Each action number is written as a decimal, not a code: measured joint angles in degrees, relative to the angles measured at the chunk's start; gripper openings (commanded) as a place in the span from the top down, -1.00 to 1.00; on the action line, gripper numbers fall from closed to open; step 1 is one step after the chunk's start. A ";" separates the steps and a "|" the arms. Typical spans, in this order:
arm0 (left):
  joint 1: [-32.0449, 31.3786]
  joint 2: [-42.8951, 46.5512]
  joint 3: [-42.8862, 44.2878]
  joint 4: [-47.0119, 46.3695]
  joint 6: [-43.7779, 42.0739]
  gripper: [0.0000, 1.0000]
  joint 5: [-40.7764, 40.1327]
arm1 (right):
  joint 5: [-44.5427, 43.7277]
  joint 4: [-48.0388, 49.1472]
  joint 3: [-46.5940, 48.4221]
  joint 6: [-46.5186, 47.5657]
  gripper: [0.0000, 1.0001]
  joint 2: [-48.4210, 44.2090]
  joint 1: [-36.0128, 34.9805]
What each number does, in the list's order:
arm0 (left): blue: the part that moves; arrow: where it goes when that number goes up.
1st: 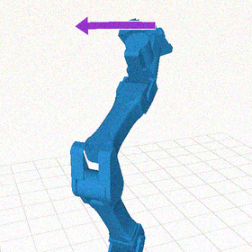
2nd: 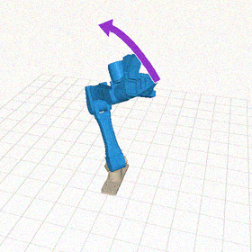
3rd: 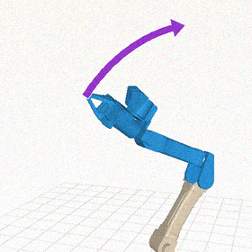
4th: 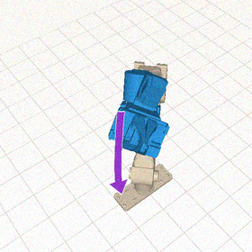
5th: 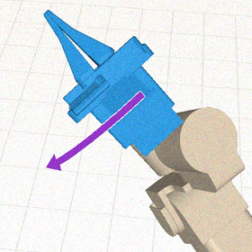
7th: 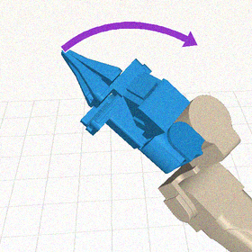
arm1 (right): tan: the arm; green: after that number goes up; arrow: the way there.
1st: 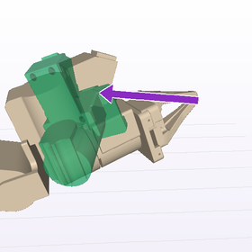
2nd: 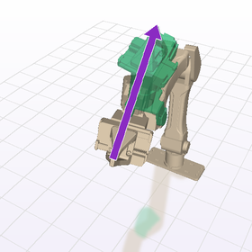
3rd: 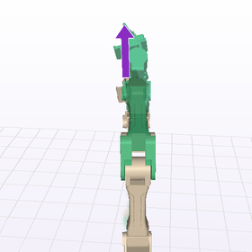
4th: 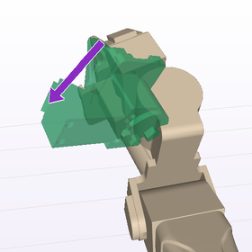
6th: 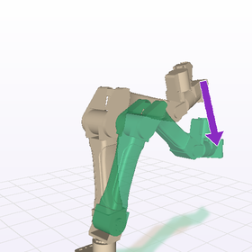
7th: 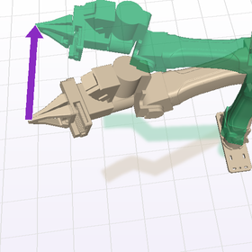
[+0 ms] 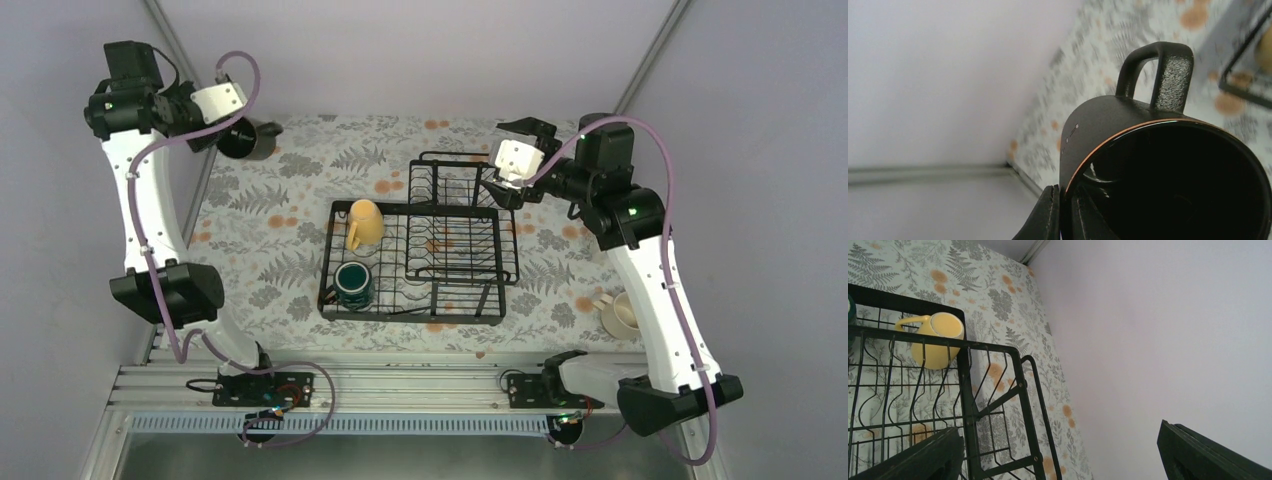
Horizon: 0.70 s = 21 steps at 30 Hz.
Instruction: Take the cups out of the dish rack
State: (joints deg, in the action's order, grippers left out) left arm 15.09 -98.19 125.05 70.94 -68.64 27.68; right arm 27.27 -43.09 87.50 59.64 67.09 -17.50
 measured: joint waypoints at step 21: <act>1.79 -7.43 -21.11 -6.10 -3.50 0.95 -17.86 | 6.95 -7.15 4.39 -0.83 -1.00 1.66 -0.09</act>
State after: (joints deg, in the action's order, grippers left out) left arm 16.88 -105.62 103.94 64.84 -72.14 9.82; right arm 34.22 -50.24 91.90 58.81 68.75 -17.58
